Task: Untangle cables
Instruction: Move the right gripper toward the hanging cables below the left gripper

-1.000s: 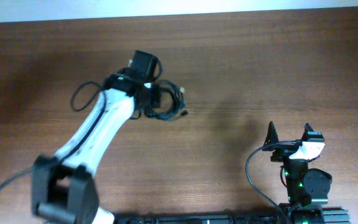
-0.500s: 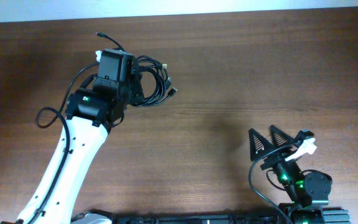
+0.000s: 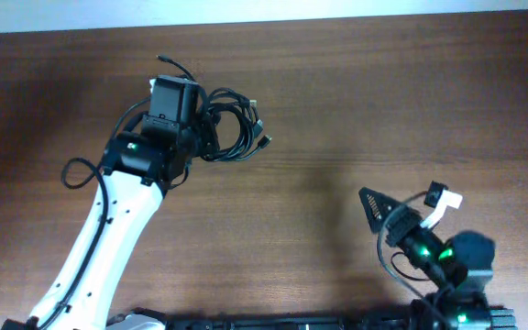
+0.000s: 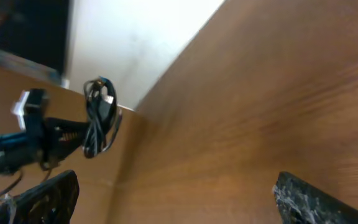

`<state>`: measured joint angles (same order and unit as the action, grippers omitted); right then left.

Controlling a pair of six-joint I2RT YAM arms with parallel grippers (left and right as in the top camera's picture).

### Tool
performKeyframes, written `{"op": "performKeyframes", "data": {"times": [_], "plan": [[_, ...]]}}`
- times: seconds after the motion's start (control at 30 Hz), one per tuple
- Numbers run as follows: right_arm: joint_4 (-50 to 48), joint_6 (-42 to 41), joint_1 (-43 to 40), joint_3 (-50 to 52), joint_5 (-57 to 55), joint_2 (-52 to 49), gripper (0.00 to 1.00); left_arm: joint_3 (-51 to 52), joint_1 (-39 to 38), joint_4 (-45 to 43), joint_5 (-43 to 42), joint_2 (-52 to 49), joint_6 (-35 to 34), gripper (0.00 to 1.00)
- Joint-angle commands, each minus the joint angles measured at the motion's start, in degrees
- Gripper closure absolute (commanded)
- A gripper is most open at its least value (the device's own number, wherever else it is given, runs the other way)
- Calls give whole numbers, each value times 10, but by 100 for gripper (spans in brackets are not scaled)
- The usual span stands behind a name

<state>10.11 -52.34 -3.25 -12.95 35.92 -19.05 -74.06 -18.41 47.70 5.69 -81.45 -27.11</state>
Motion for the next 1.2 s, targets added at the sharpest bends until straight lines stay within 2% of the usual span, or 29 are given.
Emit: {"op": "performKeyframes", "data": {"times": [0.0, 0.13, 0.27, 0.4, 0.47, 0.57, 0.6, 0.67, 0.87, 1.07, 1.13, 1.17], "plan": [[22, 78, -2, -109, 12, -119, 1, 2, -27, -6, -14, -23, -42, 100], [15, 80, -1, -197, 99, -260, 1, 2, -45, -6, -14, -51, -43, 100], [-17, 62, 23, -209, 176, -360, 1, 2, -66, -15, -14, -67, -70, 100], [-31, 55, 119, -209, 153, -422, 1, 2, -86, -49, -14, -67, -69, 100], [-57, 5, 185, -209, 75, -451, 1, 2, -97, -52, -14, -67, -66, 100], [-81, -104, 231, -209, -36, -472, 25, 2, -112, -48, 8, -67, -39, 100], [-86, -132, 237, -209, -56, -475, 36, 2, -116, -44, 28, -67, -38, 100], [-99, -173, 247, -209, -90, -478, 46, 2, -126, -35, 73, -67, -39, 100], [-165, -202, 259, -209, -116, -479, 47, 2, -168, -35, 94, -67, -39, 100], [-164, -202, 262, -209, -144, -480, 47, 2, -207, -44, 102, -67, -42, 100], [-164, -202, 262, -209, -155, -480, 53, 2, -216, -44, 95, -67, -42, 100], [-164, -202, 262, -209, -159, -480, 59, 2, -221, -44, 86, -67, -47, 100]]}}
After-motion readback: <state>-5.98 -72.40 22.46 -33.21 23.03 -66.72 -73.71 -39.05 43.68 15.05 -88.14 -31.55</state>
